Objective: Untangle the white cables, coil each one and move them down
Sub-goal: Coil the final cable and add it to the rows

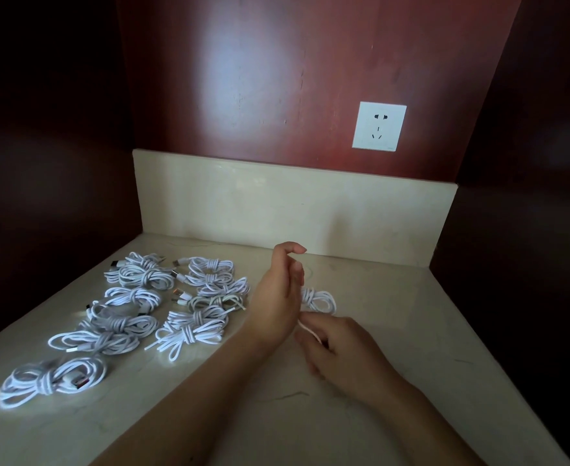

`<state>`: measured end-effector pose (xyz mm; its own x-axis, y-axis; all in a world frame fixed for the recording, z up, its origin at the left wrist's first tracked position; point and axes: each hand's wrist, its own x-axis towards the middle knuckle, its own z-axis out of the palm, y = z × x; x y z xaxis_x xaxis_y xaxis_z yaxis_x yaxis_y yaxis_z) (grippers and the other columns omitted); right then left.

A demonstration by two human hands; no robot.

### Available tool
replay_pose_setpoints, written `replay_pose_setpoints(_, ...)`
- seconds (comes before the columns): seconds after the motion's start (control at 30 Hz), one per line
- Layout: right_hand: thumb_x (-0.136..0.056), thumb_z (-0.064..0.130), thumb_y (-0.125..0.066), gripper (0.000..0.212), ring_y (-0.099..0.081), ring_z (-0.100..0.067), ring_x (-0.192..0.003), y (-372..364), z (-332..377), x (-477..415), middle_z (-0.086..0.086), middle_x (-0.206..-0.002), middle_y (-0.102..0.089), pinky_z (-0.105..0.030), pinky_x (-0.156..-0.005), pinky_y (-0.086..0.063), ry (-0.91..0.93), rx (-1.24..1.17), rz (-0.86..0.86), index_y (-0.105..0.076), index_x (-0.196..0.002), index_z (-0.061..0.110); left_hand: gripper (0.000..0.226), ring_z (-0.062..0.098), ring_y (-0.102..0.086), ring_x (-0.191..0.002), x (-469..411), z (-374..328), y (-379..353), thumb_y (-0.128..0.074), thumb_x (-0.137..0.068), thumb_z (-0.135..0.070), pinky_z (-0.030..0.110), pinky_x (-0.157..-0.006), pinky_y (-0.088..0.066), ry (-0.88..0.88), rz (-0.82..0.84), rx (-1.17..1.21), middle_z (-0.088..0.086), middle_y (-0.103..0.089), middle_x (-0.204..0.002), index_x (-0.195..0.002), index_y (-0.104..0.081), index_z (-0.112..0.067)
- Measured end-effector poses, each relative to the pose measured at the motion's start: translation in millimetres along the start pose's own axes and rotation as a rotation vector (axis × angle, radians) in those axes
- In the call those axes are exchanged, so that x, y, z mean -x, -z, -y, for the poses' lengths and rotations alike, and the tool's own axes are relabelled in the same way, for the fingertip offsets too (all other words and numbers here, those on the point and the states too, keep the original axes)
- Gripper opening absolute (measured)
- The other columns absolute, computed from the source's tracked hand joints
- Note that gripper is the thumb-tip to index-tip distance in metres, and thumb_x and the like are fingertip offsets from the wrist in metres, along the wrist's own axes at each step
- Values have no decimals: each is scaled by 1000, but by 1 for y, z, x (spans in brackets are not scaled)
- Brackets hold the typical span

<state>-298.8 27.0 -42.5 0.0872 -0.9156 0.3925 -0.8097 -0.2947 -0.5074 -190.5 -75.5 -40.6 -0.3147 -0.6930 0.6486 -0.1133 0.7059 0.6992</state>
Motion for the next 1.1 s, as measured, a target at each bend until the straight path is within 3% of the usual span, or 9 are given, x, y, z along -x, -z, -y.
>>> replay_pose_setpoints(0.13,-94,41,-48,22,-55,-3,-55,3,-2,-2,16,-55,-57,-31,-61,-48,-1,-18,-88,-65,-85,30,25,9,-46,-56,-2,3,4,-32,-103,-16,39,-62,-44,44,96,-115,6,-53,-71,-125,-40,-23)
replay_pose_setpoints(0.3,-89,32,-63,10,-62,-11,-48,10,-6,-3,12,-62,-65,-38,-60,-53,-133,-195,-223,-69,-82,32,30,12,-53,-63,-2,4,5,-35,-103,-18,38,-67,-48,-40,246,-194,-4,-55,-73,-132,-35,-25)
replay_pose_setpoints(0.37,-89,22,-67,14,-62,-15,-44,10,-6,-4,7,-62,-67,-38,-54,-53,-210,-296,-269,-69,-78,31,35,9,-52,-63,-3,2,4,-35,-99,-18,33,-67,-46,-73,296,-149,-9,-53,-74,-133,-36,-21)
replay_pose_setpoints(0.47,-83,15,-74,16,-57,-5,-49,11,-6,-6,8,-58,-65,-26,-53,-45,-247,-372,-345,-71,-71,24,41,3,-51,-64,-5,1,5,-34,-93,-16,19,-64,-41,-89,339,-94,-13,-51,-73,-134,-38,-17)
replay_pose_setpoints(0.57,-82,9,-75,16,-54,-5,-49,13,-5,-8,5,-55,-64,-17,-52,-42,-248,-453,-394,-71,-70,18,38,2,-50,-64,-6,2,6,-33,-97,-18,16,-65,-40,-97,363,-26,-12,-51,-74,-134,-41,-16)
replay_pose_setpoints(0.67,-87,6,-68,15,-65,-8,-66,15,-10,-11,2,-71,-71,-19,-63,-49,-261,-507,-440,-72,-75,14,33,1,-48,-65,-4,-2,4,-34,-100,-15,15,-67,-40,-74,343,120,-12,-49,-72,-130,-44,-24)
replay_pose_setpoints(0.83,-91,10,-65,12,-61,-7,-69,14,-20,-15,3,-73,-68,-23,-68,-47,-318,-596,-460,-71,-80,12,33,-1,-43,-57,0,-9,-3,-34,-99,-16,13,-56,-39,55,289,384,-17,-47,-64,-131,-40,-18)
replay_pose_setpoints(0.97,-90,9,-66,12,-61,-8,-68,12,-22,-15,4,-71,-68,-28,-68,-49,-320,-623,-495,-70,-79,12,37,-3,-43,-54,1,-14,-2,-31,-103,1,10,-51,-37,115,305,424,-1,-43,-73,-138,-30,-12)
replay_pose_setpoints(1.1,-89,5,-66,12,-60,-5,-67,10,-22,-16,7,-69,-67,-23,-66,-49,-307,-622,-494,-69,-79,9,45,-1,-43,-55,-1,-18,1,-34,-101,7,14,-47,-38,130,311,445,4,-47,-86,-134,-31,-22)
